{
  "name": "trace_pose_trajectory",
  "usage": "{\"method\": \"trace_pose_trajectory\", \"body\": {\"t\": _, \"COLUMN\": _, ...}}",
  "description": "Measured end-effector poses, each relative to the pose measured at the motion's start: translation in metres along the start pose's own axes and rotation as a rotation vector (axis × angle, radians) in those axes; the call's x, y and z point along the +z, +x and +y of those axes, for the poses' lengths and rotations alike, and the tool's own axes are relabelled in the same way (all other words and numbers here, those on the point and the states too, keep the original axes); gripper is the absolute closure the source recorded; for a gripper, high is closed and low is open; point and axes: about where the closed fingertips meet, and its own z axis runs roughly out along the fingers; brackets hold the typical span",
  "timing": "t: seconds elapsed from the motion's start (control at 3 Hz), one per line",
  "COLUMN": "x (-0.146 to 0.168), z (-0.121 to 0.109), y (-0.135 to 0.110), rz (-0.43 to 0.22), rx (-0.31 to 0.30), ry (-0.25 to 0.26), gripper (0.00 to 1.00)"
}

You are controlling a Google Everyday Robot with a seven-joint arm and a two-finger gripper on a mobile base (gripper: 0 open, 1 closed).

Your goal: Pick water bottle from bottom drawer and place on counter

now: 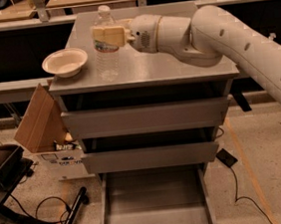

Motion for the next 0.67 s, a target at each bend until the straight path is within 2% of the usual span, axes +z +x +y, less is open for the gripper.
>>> {"method": "trace_pose_trajectory", "body": {"t": 0.33, "x": 0.023, "z": -0.025, "y": -0.032, "rz": 0.052, "rx": -0.051, "ry": 0.096, "gripper": 1.00}}
{"method": "trace_pose_trajectory", "body": {"t": 0.67, "x": 0.040, "z": -0.067, "y": -0.034, "rz": 0.107, "rx": -0.102, "ry": 0.197, "gripper": 1.00}}
